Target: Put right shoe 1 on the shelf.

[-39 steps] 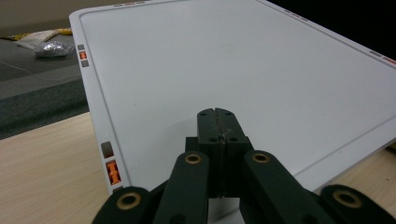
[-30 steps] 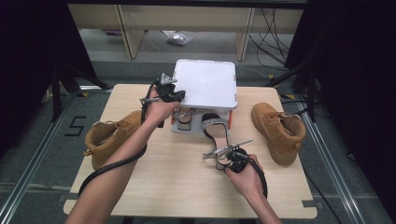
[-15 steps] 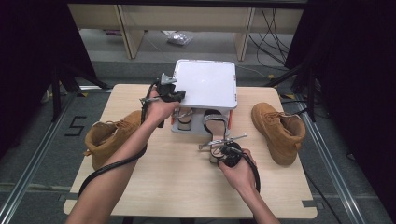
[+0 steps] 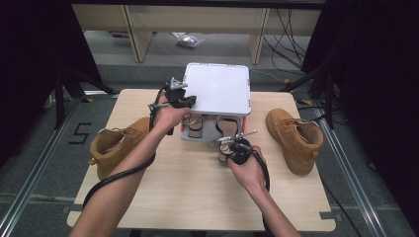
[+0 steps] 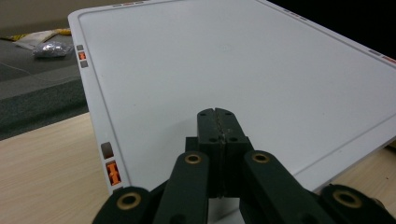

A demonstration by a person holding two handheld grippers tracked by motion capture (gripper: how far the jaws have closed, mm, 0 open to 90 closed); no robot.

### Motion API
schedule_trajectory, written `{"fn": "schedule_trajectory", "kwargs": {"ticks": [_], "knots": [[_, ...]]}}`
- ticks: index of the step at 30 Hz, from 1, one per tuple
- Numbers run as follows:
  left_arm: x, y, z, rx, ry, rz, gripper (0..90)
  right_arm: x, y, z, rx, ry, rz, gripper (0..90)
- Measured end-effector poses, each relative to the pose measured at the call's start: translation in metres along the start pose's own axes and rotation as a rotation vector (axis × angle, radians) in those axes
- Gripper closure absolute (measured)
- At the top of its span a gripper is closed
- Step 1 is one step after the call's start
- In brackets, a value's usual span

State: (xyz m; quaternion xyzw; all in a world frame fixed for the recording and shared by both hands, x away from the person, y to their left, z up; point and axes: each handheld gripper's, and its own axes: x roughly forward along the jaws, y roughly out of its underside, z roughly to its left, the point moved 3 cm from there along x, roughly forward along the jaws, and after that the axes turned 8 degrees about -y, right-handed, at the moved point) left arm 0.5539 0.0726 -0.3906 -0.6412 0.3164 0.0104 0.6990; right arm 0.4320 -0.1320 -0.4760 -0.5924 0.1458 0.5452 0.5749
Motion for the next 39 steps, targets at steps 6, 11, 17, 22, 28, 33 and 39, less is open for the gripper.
{"fn": "schedule_trajectory", "kwargs": {"ticks": [6, 11, 17, 22, 28, 33, 39], "knots": [[0.0, 0.0, 0.0, -0.002, 0.0, 0.0, 89.5, 0.001, -0.015, -0.004, -0.027, 0.027, -0.027, 90.0], [0.0, 0.0, 0.0, 0.001, -0.003, 0.005, 89.5, 0.002, -0.027, -0.006, -0.029, 0.046, -0.05, 90.0], [0.0, 0.0, 0.0, -0.001, 0.002, 0.001, 89.5, 0.007, -0.036, -0.009, -0.032, 0.065, -0.051, 90.0], [0.0, 0.0, 0.001, 0.003, 0.002, 0.003, 89.5, 0.01, -0.04, -0.01, -0.027, 0.079, -0.064, 90.0], [-0.001, 0.001, 0.001, 0.005, 0.001, 0.005, 89.5, 0.013, -0.046, -0.016, -0.033, 0.101, -0.082, 90.0], [0.0, 0.0, 0.0, 0.0, 0.001, -0.002, 89.5, 0.015, -0.052, -0.015, -0.037, 0.108, -0.093, 90.0], [0.0, 0.0, 0.0, 0.002, -0.002, 0.005, 89.5, 0.02, -0.056, -0.016, -0.043, 0.14, -0.101, 90.0]]}}
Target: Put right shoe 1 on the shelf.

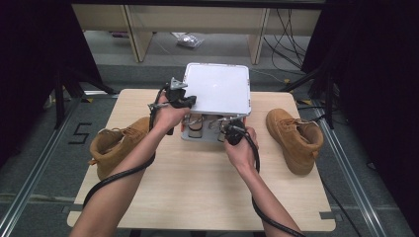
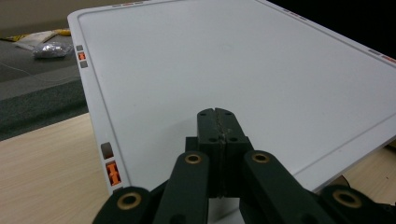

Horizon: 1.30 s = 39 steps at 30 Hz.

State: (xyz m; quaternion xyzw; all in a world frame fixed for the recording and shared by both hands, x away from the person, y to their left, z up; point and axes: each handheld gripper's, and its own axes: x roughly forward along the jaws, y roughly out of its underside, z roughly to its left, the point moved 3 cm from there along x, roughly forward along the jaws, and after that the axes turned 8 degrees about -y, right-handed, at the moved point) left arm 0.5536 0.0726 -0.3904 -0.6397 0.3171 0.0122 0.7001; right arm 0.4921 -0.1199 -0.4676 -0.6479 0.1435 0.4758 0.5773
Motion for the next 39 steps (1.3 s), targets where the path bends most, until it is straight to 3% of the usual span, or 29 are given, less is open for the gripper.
{"fn": "schedule_trajectory", "kwargs": {"ticks": [11, 14, 32, 39], "knots": [[0.0, 0.0, 0.0, -0.003, 0.003, -0.001, 89.5, 0.012, -0.001, -0.005, -0.009, 0.038, -0.016, 90.0], [0.0, 0.0, 0.0, -0.005, 0.002, -0.003, 89.5, 0.013, -0.001, -0.007, -0.03, 0.053, -0.021, 90.0], [0.0, 0.0, 0.0, -0.001, 0.004, -0.008, 89.5, 0.025, 0.003, -0.009, -0.033, 0.081, -0.014, 89.9], [0.0, 0.0, 0.0, -0.002, 0.002, -0.002, 89.5, 0.025, 0.004, -0.009, -0.039, 0.071, -0.023, 84.6]]}}
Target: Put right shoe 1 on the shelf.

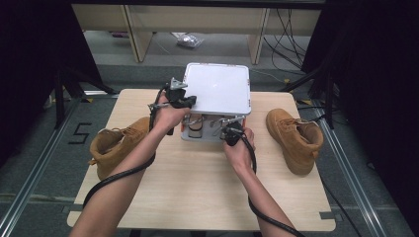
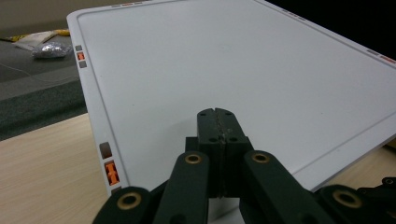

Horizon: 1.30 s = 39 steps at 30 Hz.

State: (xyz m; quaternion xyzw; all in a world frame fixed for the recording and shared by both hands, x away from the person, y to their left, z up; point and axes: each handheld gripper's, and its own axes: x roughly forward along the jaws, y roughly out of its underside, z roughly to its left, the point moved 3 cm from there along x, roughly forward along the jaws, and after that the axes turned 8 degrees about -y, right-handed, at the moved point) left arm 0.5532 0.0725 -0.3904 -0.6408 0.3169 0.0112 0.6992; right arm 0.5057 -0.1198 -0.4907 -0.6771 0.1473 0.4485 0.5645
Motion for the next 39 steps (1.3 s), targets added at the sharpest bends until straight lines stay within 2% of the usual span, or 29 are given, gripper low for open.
{"fn": "schedule_trajectory", "kwargs": {"ticks": [1, 2, 3, 5, 9, 13, 16, 18, 19, 23, 25, 26, 29, 33, 34, 37, 38, 39], "knots": [[0.0, 0.0, 0.0, -0.001, 0.001, -0.001, 89.5, -0.001, 0.001, -0.001, -0.011, -0.006, -0.011, 82.0], [0.0, 0.0, 0.0, -0.003, 0.001, -0.003, 89.5, -0.004, 0.002, 0.0, 0.005, -0.007, -0.013, 77.3], [0.0, 0.0, 0.0, -0.005, 0.001, -0.003, 89.5, -0.008, 0.003, 0.0, -0.004, -0.019, -0.025, 75.4], [0.0, 0.0, 0.0, -0.004, 0.001, -0.004, 89.4, -0.017, 0.005, 0.001, 0.027, -0.046, -0.035, 72.9], [0.0, 0.0, 0.0, -0.008, -0.002, -0.006, 89.0, -0.038, 0.012, -0.011, 0.006, -0.042, -0.071, 66.6], [0.001, 0.0, 0.0, -0.017, 0.003, -0.012, 87.8, -0.054, 0.024, -0.019, 0.036, -0.053, -0.074, 63.1], [-0.001, -0.002, 0.002, -0.026, 0.015, 0.015, 82.8, -0.064, 0.037, -0.023, 0.041, -0.069, -0.097, 58.4], [-0.003, -0.001, 0.002, -0.022, 0.019, 0.01, 79.7, -0.068, 0.042, -0.021, 0.062, -0.085, -0.104, 56.0], [-0.004, -0.001, 0.002, -0.027, 0.021, 0.007, 77.5, -0.069, 0.046, -0.022, 0.054, -0.089, -0.104, 55.4], [-0.019, 0.0, 0.01, -0.027, 0.015, 0.001, 67.8, -0.076, 0.055, -0.022, 0.061, -0.104, -0.121, 52.8], [-0.03, 0.003, 0.018, -0.025, 0.004, -0.008, 65.3, -0.079, 0.06, -0.02, 0.073, -0.108, -0.129, 51.9], [-0.036, 0.005, 0.022, -0.026, -0.001, -0.01, 64.1, -0.08, 0.063, -0.019, 0.068, -0.129, -0.138, 51.6], [-0.054, 0.014, 0.034, -0.021, -0.015, -0.001, 60.1, -0.084, 0.072, -0.016, 0.068, -0.133, -0.131, 50.2], [-0.075, 0.026, 0.051, -0.037, -0.029, 0.002, 57.9, -0.087, 0.083, -0.013, 0.068, -0.142, -0.13, 48.2], [-0.079, 0.029, 0.055, -0.035, -0.036, 0.004, 57.6, -0.088, 0.085, -0.013, 0.057, -0.132, -0.13, 47.7], [-0.092, 0.037, 0.067, -0.039, -0.058, 0.006, 56.5, -0.089, 0.092, -0.013, 0.059, -0.148, -0.133, 47.6], [-0.096, 0.039, 0.07, -0.037, -0.067, 0.007, 56.4, -0.09, 0.093, -0.012, 0.079, -0.138, -0.126, 47.6], [-0.1, 0.04, 0.073, -0.04, -0.072, 0.006, 56.4, -0.09, 0.095, -0.013, 0.07, -0.138, -0.129, 47.4]]}}
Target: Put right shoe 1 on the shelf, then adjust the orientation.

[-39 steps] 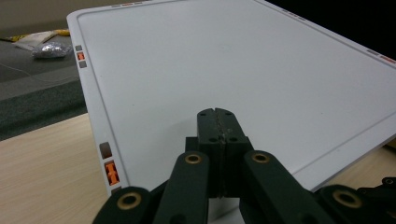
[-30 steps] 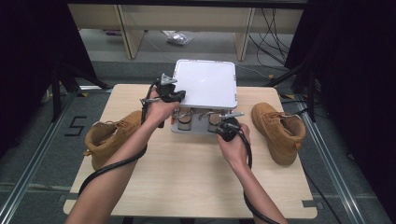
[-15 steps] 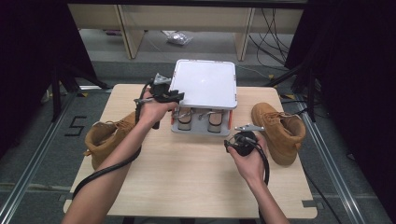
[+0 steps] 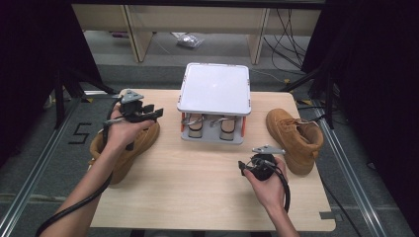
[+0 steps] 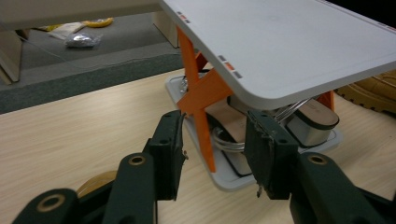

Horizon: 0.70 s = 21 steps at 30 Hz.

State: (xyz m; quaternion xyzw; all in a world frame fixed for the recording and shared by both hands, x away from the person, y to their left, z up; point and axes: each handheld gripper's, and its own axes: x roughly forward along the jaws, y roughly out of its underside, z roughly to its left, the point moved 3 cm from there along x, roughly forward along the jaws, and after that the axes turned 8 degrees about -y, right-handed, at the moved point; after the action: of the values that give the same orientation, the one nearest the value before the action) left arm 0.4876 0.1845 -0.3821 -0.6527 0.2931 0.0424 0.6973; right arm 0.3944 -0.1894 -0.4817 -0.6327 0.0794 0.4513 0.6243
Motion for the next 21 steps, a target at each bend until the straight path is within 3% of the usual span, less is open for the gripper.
{"fn": "schedule_trajectory", "kwargs": {"ticks": [1, 4, 13, 14, 16, 21], "knots": [[-0.004, 0.002, 0.003, -0.001, -0.003, 0.003, 56.4, -0.001, 0.002, 0.0, 0.02, 0.002, 0.006, 47.4], [-0.011, 0.008, 0.009, 0.01, -0.013, 0.017, 56.3, -0.001, 0.005, -0.001, 0.008, -0.001, -0.006, 47.4], [-0.026, 0.018, 0.023, -0.013, -0.026, 0.022, 57.0, -0.007, 0.009, -0.003, 0.027, 0.005, -0.018, 47.1], [-0.029, 0.019, 0.025, -0.017, -0.027, 0.019, 57.0, -0.008, 0.009, -0.001, 0.045, -0.002, -0.019, 47.0], [-0.037, 0.021, 0.032, -0.023, -0.04, 0.008, 57.1, -0.009, 0.009, -0.002, 0.024, -0.001, -0.021, 46.9], [-0.063, 0.033, 0.051, -0.048, -0.087, -0.022, 57.6, -0.011, 0.011, -0.003, 0.041, -0.024, -0.041, 46.4]]}}
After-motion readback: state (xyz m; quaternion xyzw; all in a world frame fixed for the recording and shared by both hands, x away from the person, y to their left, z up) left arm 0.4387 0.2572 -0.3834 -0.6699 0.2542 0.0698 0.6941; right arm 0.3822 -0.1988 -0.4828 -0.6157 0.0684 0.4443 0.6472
